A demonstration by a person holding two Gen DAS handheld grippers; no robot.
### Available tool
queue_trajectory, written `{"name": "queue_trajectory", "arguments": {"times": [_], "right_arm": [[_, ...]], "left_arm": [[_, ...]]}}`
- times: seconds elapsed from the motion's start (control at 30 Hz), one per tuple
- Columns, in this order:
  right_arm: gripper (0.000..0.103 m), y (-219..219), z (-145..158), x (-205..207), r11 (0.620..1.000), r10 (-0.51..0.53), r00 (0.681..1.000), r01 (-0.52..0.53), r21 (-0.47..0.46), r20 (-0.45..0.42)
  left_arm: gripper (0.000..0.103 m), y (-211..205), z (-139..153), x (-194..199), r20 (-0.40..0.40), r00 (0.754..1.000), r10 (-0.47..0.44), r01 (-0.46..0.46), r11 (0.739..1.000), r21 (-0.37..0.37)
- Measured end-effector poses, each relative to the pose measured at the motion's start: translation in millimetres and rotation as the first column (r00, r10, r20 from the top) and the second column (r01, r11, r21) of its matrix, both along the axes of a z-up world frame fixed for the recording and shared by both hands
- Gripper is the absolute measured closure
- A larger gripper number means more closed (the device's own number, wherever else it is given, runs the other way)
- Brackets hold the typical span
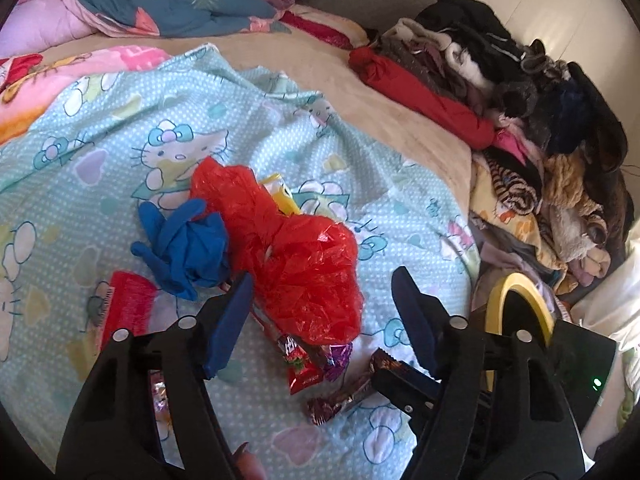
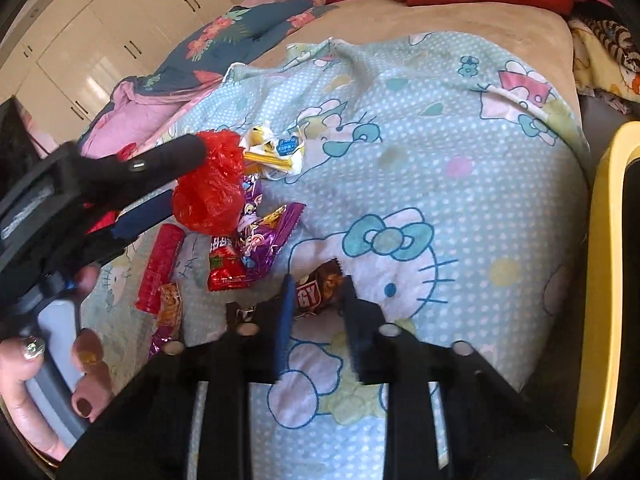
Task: Collect trash
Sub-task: 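Grasp the red plastic bag with the left gripper while the right gripper grasps a candy bar wrapper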
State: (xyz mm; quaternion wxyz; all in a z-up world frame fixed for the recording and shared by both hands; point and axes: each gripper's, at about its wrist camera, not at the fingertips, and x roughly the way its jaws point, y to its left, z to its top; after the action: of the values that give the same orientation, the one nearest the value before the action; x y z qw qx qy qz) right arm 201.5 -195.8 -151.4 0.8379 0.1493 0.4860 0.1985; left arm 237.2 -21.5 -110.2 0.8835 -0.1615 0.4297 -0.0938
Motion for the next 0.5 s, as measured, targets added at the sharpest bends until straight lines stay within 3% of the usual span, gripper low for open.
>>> {"name": "queue_trajectory", "arguments": {"times": [0.03, 0.2, 0.37, 0.5], "right_arm": [[0.094, -0.2, -1.3, 0.1, 1.0, 0.004, 1.0, -0.004, 0.008, -0.006], [0.097, -6.3, 1.5, -6.3, 0.999, -0.013, 1.0, 0.013, 0.031, 0.014], [0.097, -13.4, 5.3, -15.2, 0.999, -0.025, 0.999, 0.023, 0.049, 0.032], [0.097, -18.2, 8.4, -22.4, 0.998, -0.029, 0.999, 0.026, 0.06, 0.045]], "left_arm": [[0.045, -0.7, -3.3, 2.2, -0.01, 1.0, 0.005, -0.005, 1.0, 0.01], [0.056, 1.9, -13.8, 8.7, -0.038, 0.999, 0.026, -0.026, 1.0, 0.017], [0.08, 4.5, -19.0, 7.2, -0.051, 0.998, 0.026, -0.025, 1.0, 0.016], [0.087, 9.5, -15.0, -2.8, -0.035, 0.999, 0.04, -0.04, 0.999, -0.004]]}}
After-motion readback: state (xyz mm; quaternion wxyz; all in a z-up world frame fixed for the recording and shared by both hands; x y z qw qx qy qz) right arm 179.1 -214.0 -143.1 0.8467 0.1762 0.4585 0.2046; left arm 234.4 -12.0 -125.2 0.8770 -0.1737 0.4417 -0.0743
